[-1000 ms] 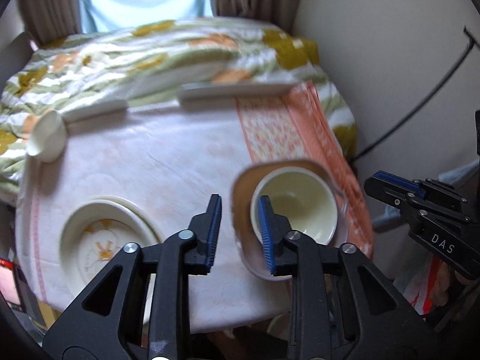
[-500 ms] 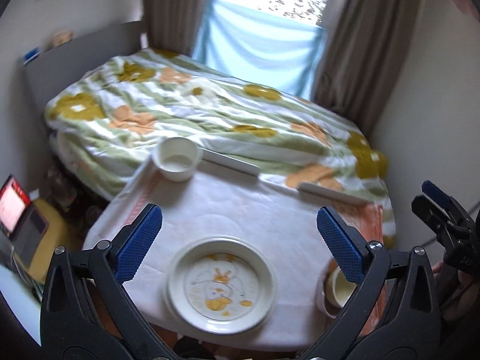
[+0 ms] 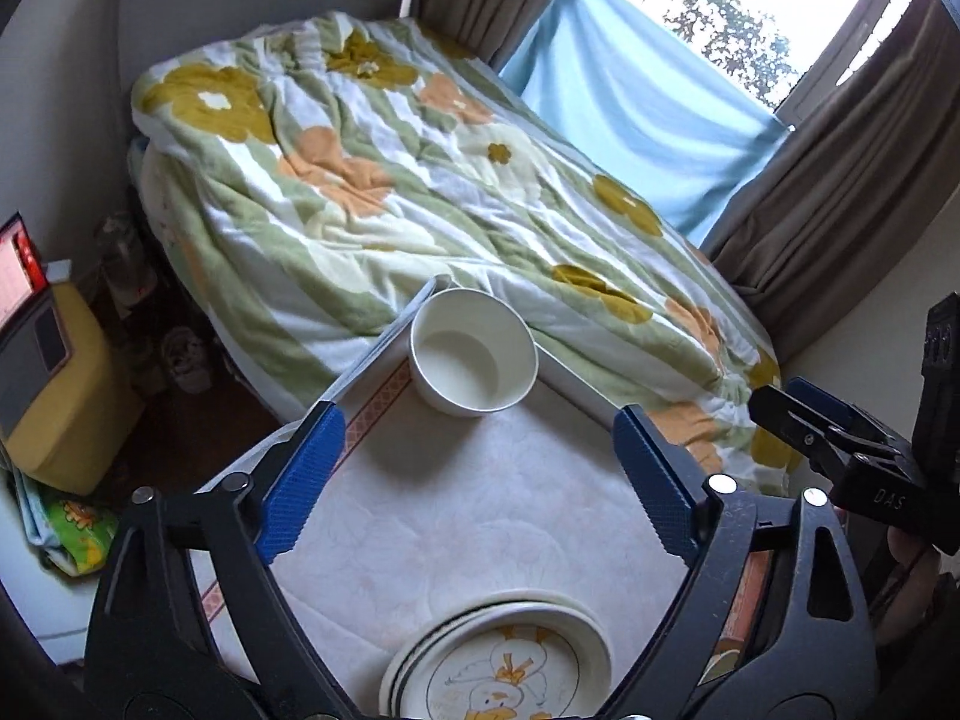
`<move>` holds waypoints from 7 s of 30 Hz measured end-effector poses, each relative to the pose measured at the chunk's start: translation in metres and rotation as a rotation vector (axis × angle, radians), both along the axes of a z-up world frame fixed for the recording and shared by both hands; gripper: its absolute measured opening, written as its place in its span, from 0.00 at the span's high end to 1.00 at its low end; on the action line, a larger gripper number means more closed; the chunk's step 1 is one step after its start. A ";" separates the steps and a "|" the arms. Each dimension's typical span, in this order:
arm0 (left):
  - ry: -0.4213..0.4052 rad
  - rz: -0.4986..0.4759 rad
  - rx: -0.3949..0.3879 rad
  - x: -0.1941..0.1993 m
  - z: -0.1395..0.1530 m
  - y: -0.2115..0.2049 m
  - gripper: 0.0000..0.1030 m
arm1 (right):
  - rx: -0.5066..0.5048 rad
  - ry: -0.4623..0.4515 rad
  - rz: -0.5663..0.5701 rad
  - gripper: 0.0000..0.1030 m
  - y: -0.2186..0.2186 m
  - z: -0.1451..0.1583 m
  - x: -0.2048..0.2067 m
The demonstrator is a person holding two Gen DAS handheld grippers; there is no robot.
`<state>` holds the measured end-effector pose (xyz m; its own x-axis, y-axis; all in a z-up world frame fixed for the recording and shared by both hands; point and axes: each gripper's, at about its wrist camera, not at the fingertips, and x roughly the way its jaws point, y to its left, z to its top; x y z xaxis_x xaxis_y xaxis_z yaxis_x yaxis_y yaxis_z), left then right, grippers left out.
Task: Organize plates and bowls
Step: 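Reach the right gripper to the white bowl and grasp its rim, then lift the white bowl and carry it over the pink basin, then lower the white bowl onto the cream bowl and open the right gripper, then grasp the pink basin rim holding the bowls with the right gripper, then lift the basin with bowls and carry it over the plate stack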
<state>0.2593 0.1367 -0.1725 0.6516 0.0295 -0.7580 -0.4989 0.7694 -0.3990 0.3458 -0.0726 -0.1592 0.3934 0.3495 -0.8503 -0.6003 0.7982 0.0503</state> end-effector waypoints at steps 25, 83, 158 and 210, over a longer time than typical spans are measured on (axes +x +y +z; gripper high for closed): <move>0.213 -0.088 -0.086 0.123 -0.152 0.059 0.82 | -0.007 0.432 0.023 0.85 0.080 -0.191 0.099; 0.073 -0.828 0.067 -0.058 -0.025 -0.392 0.82 | 0.121 0.135 -0.684 0.87 -0.298 -0.026 -0.215; 0.130 -0.926 0.558 -0.091 -0.015 -0.365 0.00 | -0.004 -0.005 -0.594 0.00 -0.336 0.005 -0.280; 0.305 -1.111 0.384 -0.026 -0.109 -0.408 0.88 | -0.195 0.274 -0.253 0.87 -0.302 -0.115 -0.195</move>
